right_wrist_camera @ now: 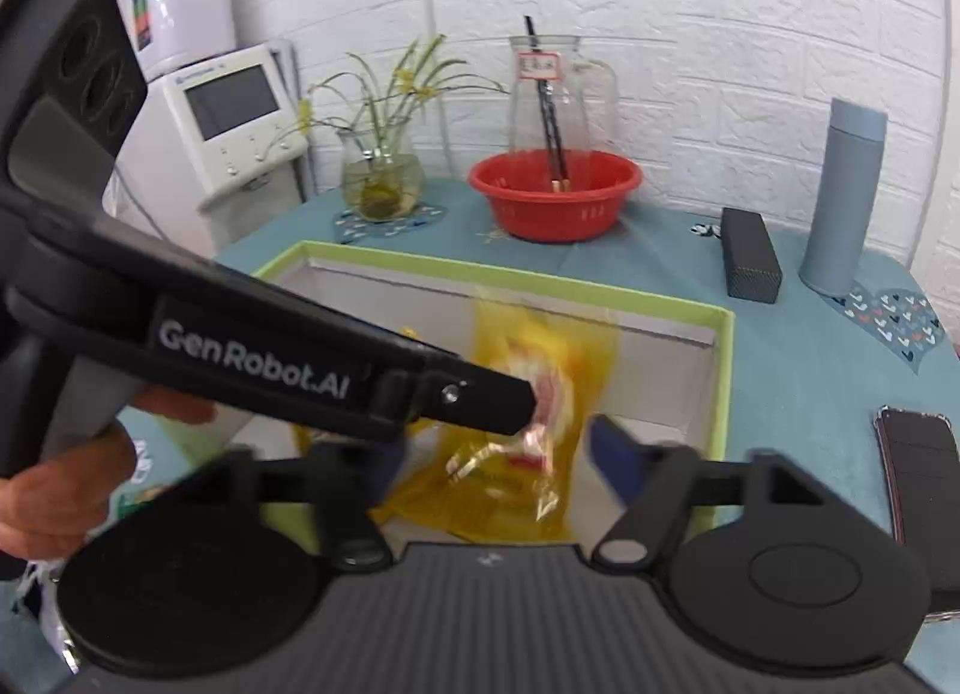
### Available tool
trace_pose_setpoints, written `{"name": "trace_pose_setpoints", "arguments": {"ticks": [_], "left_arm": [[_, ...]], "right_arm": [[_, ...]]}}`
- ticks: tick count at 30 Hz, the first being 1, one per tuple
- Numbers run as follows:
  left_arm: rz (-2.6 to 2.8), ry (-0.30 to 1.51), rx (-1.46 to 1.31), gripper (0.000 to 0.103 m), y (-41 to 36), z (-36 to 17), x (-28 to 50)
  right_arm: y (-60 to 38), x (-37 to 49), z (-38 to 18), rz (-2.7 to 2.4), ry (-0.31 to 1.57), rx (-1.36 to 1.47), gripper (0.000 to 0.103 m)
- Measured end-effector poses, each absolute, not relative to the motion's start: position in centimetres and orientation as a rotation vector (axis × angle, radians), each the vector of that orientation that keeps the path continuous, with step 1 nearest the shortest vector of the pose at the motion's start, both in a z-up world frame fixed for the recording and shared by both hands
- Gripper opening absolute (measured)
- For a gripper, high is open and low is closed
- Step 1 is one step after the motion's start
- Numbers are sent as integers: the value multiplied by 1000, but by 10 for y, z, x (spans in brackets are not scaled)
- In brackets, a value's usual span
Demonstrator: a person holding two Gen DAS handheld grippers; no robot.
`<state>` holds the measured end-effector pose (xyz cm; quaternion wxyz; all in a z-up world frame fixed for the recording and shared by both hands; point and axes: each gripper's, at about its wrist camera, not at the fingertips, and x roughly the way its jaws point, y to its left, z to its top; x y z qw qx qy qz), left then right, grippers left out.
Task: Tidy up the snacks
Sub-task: 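Lower the cake packet into the green box and release it, then move the left gripper over the blue wrapped bar and grasp it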
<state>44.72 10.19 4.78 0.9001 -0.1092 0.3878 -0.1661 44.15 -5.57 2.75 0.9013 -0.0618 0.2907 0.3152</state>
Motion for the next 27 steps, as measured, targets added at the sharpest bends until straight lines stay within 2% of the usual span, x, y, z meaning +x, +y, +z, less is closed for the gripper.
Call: {"name": "trace_pose_setpoints", "arguments": {"ticks": [1, 2, 3, 5, 9, 17, 23, 27], "left_arm": [[-329, 804, -216, 41, 104, 44, 448], [-322, 790, -226, 54, 108, 44, 445], [-327, 770, -238, 59, 112, 46, 440], [-336, 719, -249, 60, 121, 56, 423], [-315, 640, -259, 68, 137, 78, 380], [-283, 602, -276, 73, 158, 77, 265], [-299, 708, -363, 73, 156, 24, 166], [-306, 778, -446, 67, 148, -7, 140]], "right_arm": [[-59, 439, 28, 641, 573, -121, 103], [-64, 434, 32, 639, 537, -115, 102], [-68, 427, 37, 639, 505, -111, 102], [-75, 406, 47, 635, 445, -109, 102], [-83, 357, 58, 659, 401, -125, 103], [-87, 254, 38, 739, 467, -104, 103], [-86, 191, -12, 724, 583, -127, 103], [-81, 185, -28, 664, 609, -149, 103]]}}
